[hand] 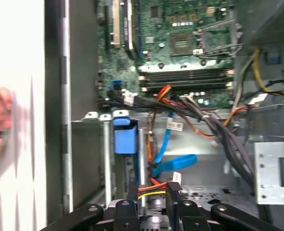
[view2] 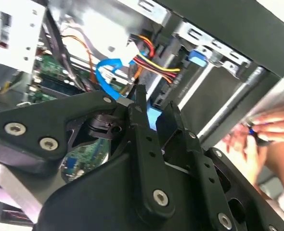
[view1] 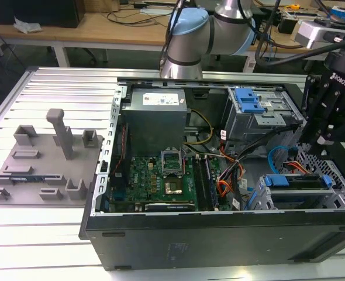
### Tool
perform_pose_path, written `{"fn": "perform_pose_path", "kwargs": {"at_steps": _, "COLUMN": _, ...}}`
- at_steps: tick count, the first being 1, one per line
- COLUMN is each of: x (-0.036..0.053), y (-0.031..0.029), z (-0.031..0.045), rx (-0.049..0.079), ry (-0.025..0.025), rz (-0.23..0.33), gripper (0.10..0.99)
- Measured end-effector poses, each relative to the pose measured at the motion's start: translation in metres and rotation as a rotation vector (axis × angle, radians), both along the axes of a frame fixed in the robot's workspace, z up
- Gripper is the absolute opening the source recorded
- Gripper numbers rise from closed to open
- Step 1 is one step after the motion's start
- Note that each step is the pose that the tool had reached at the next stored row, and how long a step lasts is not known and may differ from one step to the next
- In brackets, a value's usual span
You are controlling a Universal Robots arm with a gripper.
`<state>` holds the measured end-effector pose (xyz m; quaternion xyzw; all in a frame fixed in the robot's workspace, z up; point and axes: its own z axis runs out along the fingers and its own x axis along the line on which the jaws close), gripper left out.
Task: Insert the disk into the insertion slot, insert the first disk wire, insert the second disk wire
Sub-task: 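Insert the second disk wire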
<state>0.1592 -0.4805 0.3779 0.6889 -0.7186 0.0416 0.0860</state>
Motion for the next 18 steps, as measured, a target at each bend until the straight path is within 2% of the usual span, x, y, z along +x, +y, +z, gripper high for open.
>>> {"fn": "perform_pose_path", "kwargs": {"at_steps": 1, "x": -0.0001, "y": 0.0013, "z": -0.0003, "rx": -0.01, "ry": -0.0005, "rz": 0.002, "gripper": 0.361}}
{"fn": "perform_pose_path", "kwargs": {"at_steps": 2, "x": -0.0002, "y": 0.0049, "z": -0.0008, "rx": -0.019, "ry": -0.0068, "rz": 0.005, "gripper": 0.361}}
{"fn": "perform_pose_path", "kwargs": {"at_steps": 4, "x": -0.0004, "y": 0.0094, "z": -0.001, "rx": -0.022, "ry": -0.0207, "rz": 0.005, "gripper": 0.361}}
{"fn": "perform_pose_path", "kwargs": {"at_steps": 5, "x": -0.0008, "y": 0.0118, "z": -0.0012, "rx": -0.022, "ry": -0.0307, "rz": 0.005, "gripper": 0.361}}
{"fn": "perform_pose_path", "kwargs": {"at_steps": 6, "x": -0.0023, "y": 0.0133, "z": -0.0015, "rx": -0.022, "ry": -0.0441, "rz": 0.005, "gripper": 0.361}}
{"fn": "perform_pose_path", "kwargs": {"at_steps": 7, "x": -0.0075, "y": 0.0137, "z": -0.0021, "rx": -0.027, "ry": -0.0561, "rz": 0.005, "gripper": 0.361}}
{"fn": "perform_pose_path", "kwargs": {"at_steps": 8, "x": -0.0137, "y": 0.0137, "z": -0.0026, "rx": -0.036, "ry": -0.0568, "rz": 0.005, "gripper": 0.361}}
{"fn": "perform_pose_path", "kwargs": {"at_steps": 9, "x": -0.0214, "y": 0.0139, "z": -0.0034, "rx": -0.052, "ry": -0.0568, "rz": 0.005, "gripper": 0.361}}
{"fn": "perform_pose_path", "kwargs": {"at_steps": 11, "x": -0.0251, "y": 0.0151, "z": -0.0052, "rx": -0.087, "ry": -0.0569, "rz": 0.01, "gripper": 0.361}}
{"fn": "perform_pose_path", "kwargs": {"at_steps": 12, "x": -0.0261, "y": 0.0174, "z": -0.0062, "rx": -0.096, "ry": -0.057, "rz": 0.014, "gripper": 0.361}}
{"fn": "perform_pose_path", "kwargs": {"at_steps": 14, "x": -0.0269, "y": 0.0237, "z": -0.0086, "rx": -0.106, "ry": -0.0584, "rz": 0.023, "gripper": 0.361}}
{"fn": "perform_pose_path", "kwargs": {"at_steps": 15, "x": -0.0271, "y": 0.0271, "z": -0.01, "rx": -0.115, "ry": -0.0595, "rz": 0.034, "gripper": 0.361}}
{"fn": "perform_pose_path", "kwargs": {"at_steps": 17, "x": -0.0272, "y": 0.0288, "z": -0.0107, "rx": -0.127, "ry": -0.0601, "rz": 0.044, "gripper": 0.361}}
{"fn": "perform_pose_path", "kwargs": {"at_steps": 18, "x": -0.0279, "y": 0.0305, "z": -0.0117, "rx": -0.146, "ry": -0.0613, "rz": 0.057, "gripper": 0.361}}
